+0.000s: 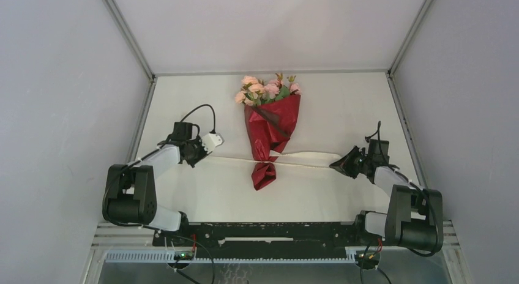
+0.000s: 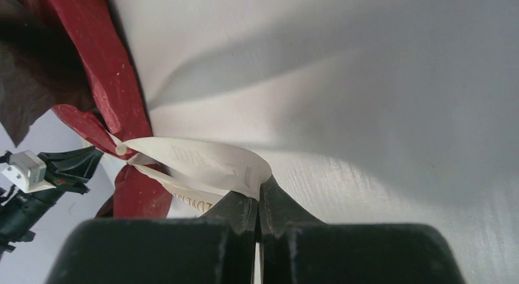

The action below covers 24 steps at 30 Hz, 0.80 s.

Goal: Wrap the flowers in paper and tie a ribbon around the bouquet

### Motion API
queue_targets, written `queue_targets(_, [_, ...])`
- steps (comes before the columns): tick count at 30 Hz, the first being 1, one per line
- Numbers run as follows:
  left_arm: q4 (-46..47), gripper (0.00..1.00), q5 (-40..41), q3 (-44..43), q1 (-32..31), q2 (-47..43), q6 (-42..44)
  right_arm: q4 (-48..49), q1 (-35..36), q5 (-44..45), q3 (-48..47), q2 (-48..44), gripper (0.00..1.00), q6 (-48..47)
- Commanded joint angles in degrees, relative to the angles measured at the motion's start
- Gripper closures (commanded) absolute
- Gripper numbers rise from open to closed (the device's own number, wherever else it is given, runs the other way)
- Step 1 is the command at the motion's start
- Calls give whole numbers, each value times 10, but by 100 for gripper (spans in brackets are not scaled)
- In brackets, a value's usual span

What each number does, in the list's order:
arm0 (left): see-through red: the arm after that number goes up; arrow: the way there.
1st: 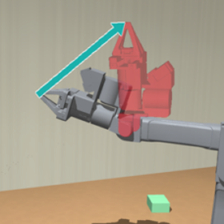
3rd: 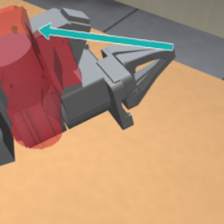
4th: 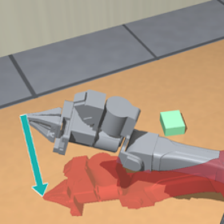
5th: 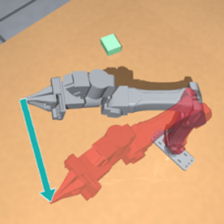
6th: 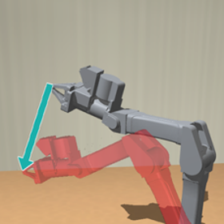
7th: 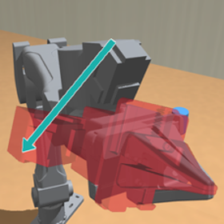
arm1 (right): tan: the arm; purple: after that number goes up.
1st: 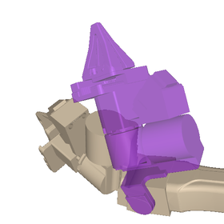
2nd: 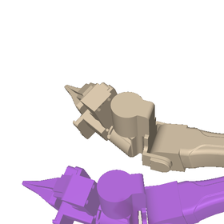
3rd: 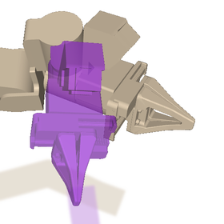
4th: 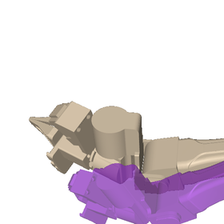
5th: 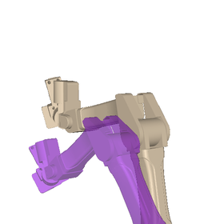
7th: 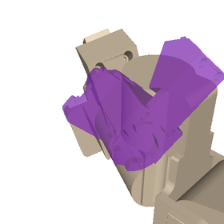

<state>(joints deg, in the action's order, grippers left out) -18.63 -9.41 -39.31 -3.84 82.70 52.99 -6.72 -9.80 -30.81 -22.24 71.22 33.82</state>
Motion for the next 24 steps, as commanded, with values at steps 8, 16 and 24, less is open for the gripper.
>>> queue_targets(8, [-207, 100, -49, -80, -12, -75, -31, -11, 115, 106, -72, 41, 100, -26])
queue_targets(16, [-374, 100, -249, -219, -163, -116, -104, -39, 221, 149, -93, 14, 66, 32])
queue_targets(24, [-413, 100, -303, -290, -206, -85, -129, -219, 281, 348, -175, -70, 41, -9])
